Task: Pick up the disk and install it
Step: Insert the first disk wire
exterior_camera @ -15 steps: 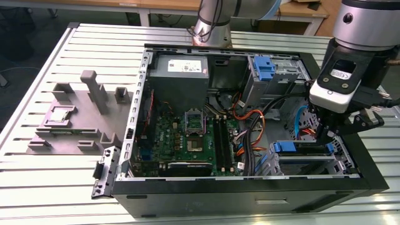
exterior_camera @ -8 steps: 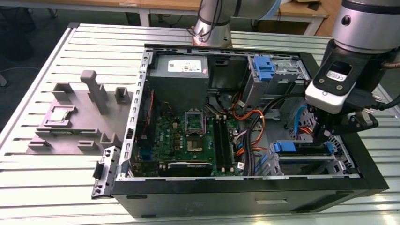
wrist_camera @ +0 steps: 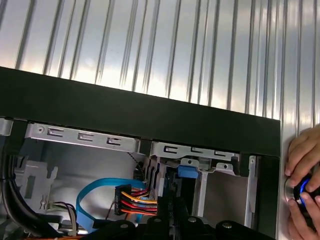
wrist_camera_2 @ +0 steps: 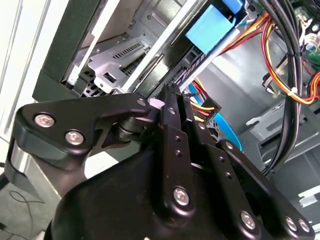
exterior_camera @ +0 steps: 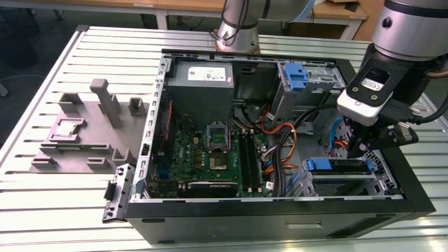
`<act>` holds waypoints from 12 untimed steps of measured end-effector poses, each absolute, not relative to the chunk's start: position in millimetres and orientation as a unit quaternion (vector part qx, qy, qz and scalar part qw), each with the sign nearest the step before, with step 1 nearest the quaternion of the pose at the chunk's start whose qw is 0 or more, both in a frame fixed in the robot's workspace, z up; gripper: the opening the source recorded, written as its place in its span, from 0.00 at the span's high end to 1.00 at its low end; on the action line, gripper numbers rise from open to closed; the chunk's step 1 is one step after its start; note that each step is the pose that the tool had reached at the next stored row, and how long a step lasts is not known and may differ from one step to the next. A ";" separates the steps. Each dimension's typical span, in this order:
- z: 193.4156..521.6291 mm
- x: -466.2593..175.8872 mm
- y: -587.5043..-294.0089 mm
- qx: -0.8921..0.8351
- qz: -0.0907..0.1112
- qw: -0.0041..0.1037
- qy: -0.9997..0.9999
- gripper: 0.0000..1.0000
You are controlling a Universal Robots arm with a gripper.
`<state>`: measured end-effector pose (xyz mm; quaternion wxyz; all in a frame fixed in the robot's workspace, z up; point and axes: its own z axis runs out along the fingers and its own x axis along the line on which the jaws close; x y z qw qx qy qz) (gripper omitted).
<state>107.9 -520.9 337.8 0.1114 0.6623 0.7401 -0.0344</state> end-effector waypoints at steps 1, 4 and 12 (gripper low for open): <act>337.8 107.9 -521.0 0.667 -0.035 0.111 0.736 0.83; 337.7 108.2 -521.0 0.680 -0.037 0.111 0.724 0.83; 337.6 108.4 -521.0 0.682 -0.037 0.110 0.722 0.83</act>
